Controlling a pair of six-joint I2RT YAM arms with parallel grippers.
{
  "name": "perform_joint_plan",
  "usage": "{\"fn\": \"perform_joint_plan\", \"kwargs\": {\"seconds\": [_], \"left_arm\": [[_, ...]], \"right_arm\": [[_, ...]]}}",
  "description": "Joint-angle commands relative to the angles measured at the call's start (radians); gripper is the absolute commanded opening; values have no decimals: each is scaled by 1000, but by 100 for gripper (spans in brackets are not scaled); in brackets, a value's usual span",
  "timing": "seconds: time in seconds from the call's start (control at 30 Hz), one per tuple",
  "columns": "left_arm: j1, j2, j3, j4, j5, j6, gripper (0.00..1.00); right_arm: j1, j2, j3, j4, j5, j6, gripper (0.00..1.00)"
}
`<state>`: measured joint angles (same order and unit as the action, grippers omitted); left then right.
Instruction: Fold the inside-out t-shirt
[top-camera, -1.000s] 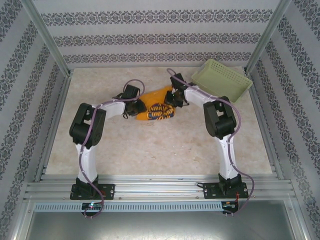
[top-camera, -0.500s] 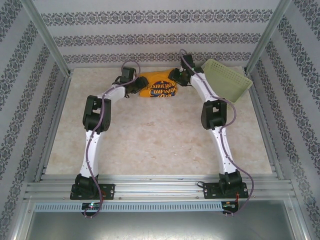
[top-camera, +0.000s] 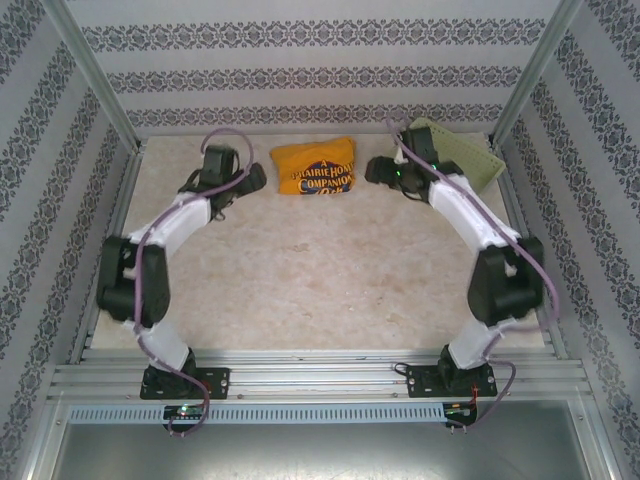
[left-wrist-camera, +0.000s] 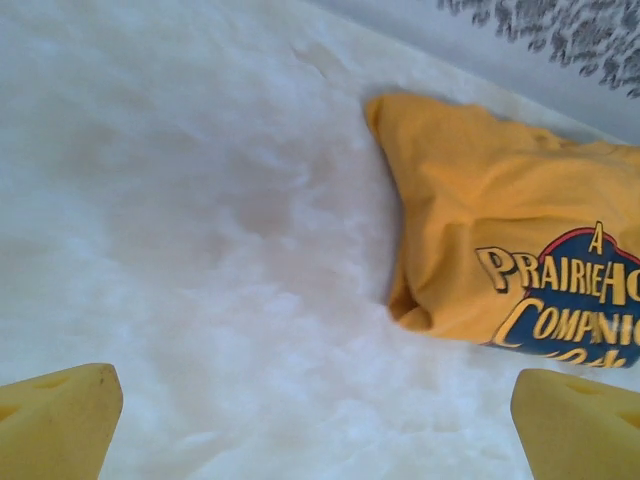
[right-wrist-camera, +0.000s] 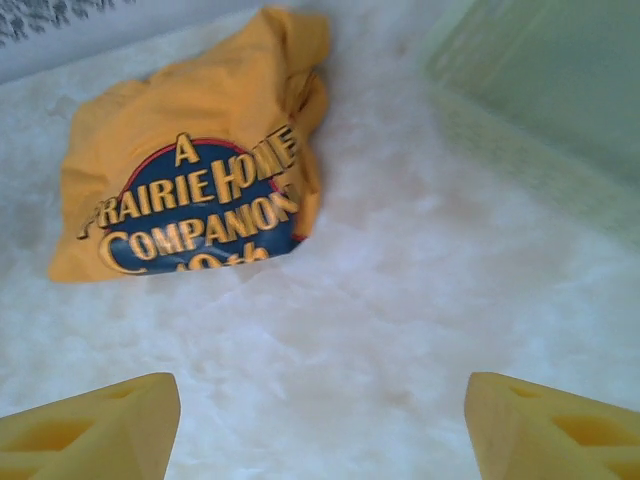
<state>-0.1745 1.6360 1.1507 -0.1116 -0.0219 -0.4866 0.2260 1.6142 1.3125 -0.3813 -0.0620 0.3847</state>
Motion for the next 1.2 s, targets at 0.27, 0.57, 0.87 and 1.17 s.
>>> {"fn": "perform_joint_plan", "kwargs": {"seconds": [0.27, 0.57, 0.87, 1.17], "left_arm": [[47, -259, -561, 466, -282, 405, 100], [129, -160, -784, 990, -126, 484, 100], [160, -59, -775, 1055, -37, 481, 100], [159, -50, -785, 1090, -128, 453, 100]], "right_arm": [[-115, -359, -806, 759, 252, -384, 91], [-247, -202, -879, 1081, -10, -345, 94], [-217, -109, -922, 1257, 83, -356, 98], [-219, -106, -915, 1246, 72, -358, 98]]}}
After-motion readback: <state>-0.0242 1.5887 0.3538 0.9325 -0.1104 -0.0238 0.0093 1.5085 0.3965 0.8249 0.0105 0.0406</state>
